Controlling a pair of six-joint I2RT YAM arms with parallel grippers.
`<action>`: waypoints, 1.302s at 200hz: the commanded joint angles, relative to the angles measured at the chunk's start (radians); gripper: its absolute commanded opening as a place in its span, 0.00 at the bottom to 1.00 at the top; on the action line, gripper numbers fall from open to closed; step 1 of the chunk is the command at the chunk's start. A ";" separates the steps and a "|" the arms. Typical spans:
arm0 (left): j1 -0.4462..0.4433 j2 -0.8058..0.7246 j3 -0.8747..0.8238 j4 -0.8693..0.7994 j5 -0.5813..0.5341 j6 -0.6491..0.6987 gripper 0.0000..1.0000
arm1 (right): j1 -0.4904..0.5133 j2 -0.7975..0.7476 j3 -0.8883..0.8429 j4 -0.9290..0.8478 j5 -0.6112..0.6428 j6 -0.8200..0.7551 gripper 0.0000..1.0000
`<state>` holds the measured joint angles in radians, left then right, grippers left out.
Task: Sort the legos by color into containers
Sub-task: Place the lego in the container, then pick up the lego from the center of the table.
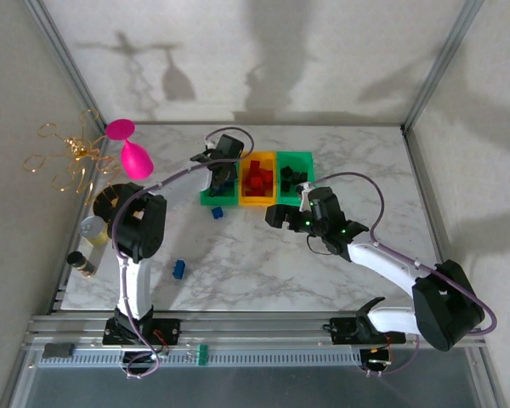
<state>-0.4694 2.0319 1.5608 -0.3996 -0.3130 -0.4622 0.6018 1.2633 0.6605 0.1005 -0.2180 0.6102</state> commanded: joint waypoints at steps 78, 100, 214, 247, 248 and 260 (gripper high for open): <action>-0.053 -0.469 -0.386 0.002 0.092 -0.106 0.53 | 0.004 -0.012 -0.025 -0.022 -0.050 -0.033 0.99; -0.098 -0.521 -0.464 -0.006 0.097 -0.146 0.58 | 0.021 -0.006 -0.063 0.009 -0.047 -0.013 0.99; -0.161 -0.406 -0.619 0.177 0.052 -0.388 0.67 | 0.057 0.109 -0.079 0.131 -0.055 0.010 0.99; -0.161 -0.305 -0.565 0.183 0.020 -0.408 0.68 | 0.048 0.099 -0.074 0.114 -0.052 0.004 0.99; -0.161 -0.302 -0.563 0.184 0.019 -0.408 0.68 | 0.048 0.099 -0.075 0.114 -0.052 0.003 0.99; -0.161 -0.274 -0.551 0.195 -0.002 -0.415 0.68 | 0.046 0.092 -0.078 0.110 -0.048 -0.001 0.99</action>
<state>-0.6296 1.7149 0.9611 -0.2359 -0.2485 -0.8398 0.6567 1.3674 0.5690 0.1993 -0.2630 0.6174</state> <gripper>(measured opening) 0.680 0.986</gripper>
